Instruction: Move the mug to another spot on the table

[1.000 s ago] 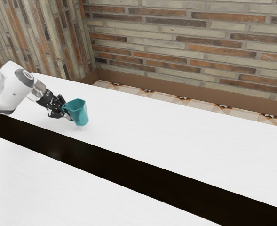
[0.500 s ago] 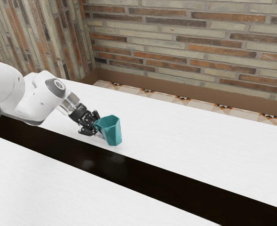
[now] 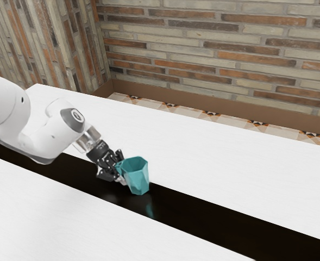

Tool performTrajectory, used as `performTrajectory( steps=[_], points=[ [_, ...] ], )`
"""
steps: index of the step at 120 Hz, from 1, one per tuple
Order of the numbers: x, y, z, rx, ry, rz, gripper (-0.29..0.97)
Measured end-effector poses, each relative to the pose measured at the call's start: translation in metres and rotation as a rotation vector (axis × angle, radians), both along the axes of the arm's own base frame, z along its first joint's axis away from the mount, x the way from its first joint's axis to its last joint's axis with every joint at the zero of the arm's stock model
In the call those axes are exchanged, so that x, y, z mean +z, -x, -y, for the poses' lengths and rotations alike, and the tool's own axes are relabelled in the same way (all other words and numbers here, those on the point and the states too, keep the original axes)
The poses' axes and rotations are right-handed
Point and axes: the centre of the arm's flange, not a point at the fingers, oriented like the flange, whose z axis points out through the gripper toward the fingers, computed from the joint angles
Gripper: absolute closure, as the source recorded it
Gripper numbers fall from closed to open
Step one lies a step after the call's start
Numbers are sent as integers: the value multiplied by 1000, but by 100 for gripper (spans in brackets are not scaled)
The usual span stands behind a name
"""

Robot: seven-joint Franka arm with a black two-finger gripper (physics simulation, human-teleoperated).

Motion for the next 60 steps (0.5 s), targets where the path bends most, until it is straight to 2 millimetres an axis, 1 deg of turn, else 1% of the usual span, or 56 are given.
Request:
performTrajectory(
  steps=[21, 37, 53, 55, 60],
  points=[
    [-2, 1, -2, 5, -8, 5, 67],
    [-6, 10, -2, 11, -13, -4, 67],
    [-7, 14, -3, 17, -18, -1, 67],
    [-7, 14, -3, 17, -18, 0, 65],
    [-7, 14, -3, 16, -19, 3, 56]
  ],
)
